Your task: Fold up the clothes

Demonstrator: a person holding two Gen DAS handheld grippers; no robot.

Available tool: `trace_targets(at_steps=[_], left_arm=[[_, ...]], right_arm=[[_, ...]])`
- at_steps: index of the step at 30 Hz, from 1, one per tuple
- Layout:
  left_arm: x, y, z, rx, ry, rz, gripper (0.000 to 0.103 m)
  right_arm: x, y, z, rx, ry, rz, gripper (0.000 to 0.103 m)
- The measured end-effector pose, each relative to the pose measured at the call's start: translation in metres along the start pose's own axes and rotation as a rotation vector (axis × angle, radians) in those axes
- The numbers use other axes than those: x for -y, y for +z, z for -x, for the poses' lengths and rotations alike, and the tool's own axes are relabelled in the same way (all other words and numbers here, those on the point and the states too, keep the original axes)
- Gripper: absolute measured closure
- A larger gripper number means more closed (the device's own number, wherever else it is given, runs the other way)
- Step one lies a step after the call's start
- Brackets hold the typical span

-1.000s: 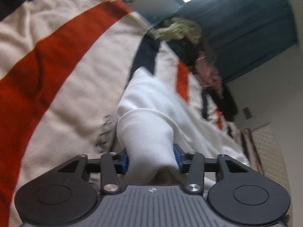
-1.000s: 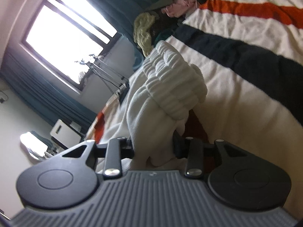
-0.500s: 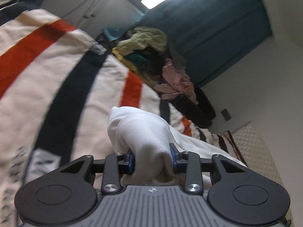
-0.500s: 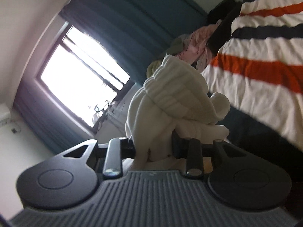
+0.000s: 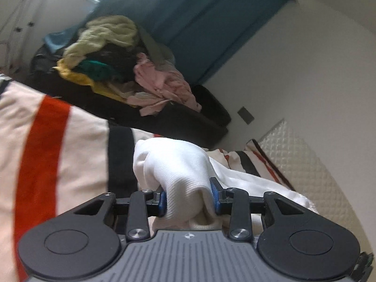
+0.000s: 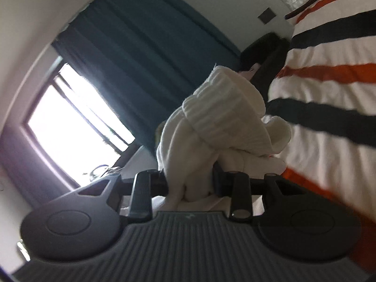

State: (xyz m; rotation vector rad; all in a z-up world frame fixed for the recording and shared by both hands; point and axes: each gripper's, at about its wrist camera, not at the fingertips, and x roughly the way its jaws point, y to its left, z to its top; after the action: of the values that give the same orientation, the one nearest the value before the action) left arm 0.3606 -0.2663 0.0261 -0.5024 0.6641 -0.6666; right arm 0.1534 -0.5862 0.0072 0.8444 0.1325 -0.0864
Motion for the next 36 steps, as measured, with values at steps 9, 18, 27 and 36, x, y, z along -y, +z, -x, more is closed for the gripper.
trace_targets(at_steps=[9, 18, 27, 36], left_arm=[[-0.051, -0.058, -0.104, -0.079, 0.03, -0.046, 0.064], [-0.094, -0.115, -0.087, -0.122, 0.079, -0.171, 0.055], [-0.074, -0.105, -0.011, -0.145, 0.15, -0.25, 0.048], [0.012, -0.087, 0.104, -0.101, 0.164, -0.381, 0.032]], right_arm=[[0.087, -0.046, -0.028, -0.045, -0.12, -0.003, 0.067], [0.117, -0.127, 0.008, -0.109, -0.217, -0.122, 0.066], [0.083, -0.121, 0.039, -0.176, -0.405, -0.192, 0.068], [-0.024, -0.088, 0.112, -0.158, -0.391, 0.033, 0.07]])
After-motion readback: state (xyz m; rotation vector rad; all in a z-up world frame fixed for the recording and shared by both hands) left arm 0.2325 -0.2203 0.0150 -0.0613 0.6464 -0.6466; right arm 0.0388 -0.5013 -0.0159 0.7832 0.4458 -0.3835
